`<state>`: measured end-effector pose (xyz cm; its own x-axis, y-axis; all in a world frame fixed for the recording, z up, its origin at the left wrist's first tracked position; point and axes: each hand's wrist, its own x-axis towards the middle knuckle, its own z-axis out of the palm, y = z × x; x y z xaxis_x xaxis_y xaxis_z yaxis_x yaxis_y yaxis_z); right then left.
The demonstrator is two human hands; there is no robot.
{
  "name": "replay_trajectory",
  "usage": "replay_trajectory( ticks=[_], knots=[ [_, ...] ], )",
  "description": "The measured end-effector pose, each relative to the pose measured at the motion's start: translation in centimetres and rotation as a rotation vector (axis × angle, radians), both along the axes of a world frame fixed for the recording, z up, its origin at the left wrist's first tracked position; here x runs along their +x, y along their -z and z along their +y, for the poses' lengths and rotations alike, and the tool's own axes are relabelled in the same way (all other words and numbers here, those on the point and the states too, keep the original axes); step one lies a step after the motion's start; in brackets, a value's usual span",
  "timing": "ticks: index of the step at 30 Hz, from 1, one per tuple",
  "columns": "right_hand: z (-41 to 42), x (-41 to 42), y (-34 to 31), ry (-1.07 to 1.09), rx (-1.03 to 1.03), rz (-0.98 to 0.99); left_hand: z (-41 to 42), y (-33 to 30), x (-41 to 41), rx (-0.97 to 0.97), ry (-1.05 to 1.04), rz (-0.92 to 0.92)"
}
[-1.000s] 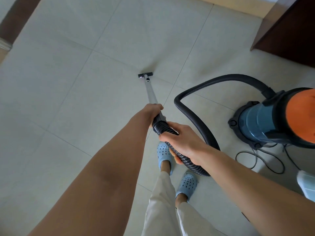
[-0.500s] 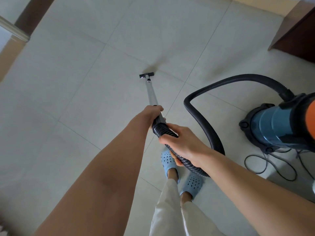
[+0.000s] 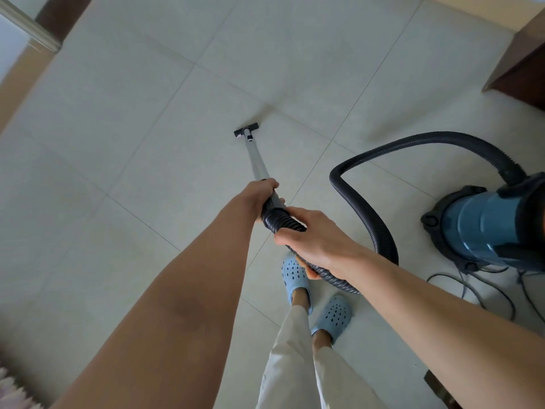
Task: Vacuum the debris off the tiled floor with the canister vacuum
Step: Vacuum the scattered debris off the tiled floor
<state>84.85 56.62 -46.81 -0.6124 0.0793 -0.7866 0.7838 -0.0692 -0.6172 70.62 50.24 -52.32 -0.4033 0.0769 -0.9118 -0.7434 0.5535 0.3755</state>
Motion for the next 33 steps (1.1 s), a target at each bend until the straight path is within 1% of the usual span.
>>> replay_trajectory(
  ticks=[4, 10, 14, 21, 27, 33],
  knots=[
    [0.0, 2.8, -1.3, -0.031, 0.068, 0.000, 0.0, -0.8, 3.1, 0.035, -0.028, -0.027],
    [0.0, 7.3, -2.3, -0.013, 0.062, -0.017, 0.0, -1.0, 7.6, 0.070, -0.028, -0.046],
    [-1.2, 10.1, -2.2, -0.045, 0.049, -0.026, -1.4, 0.0, 10.4, 0.082, -0.039, -0.069],
    [-5.4, 12.9, -2.4, -0.141, 0.020, -0.028, -6.7, 0.6, 13.5, 0.074, -0.092, -0.061],
    [-9.6, 12.7, -1.7, -0.226, 0.042, -0.027, -11.8, 0.5, 13.9, 0.060, -0.164, -0.061],
    [-15.9, 12.5, -1.4, -0.278, 0.073, -0.023, -18.5, 0.5, 14.0, 0.037, -0.200, -0.039]
  ],
)
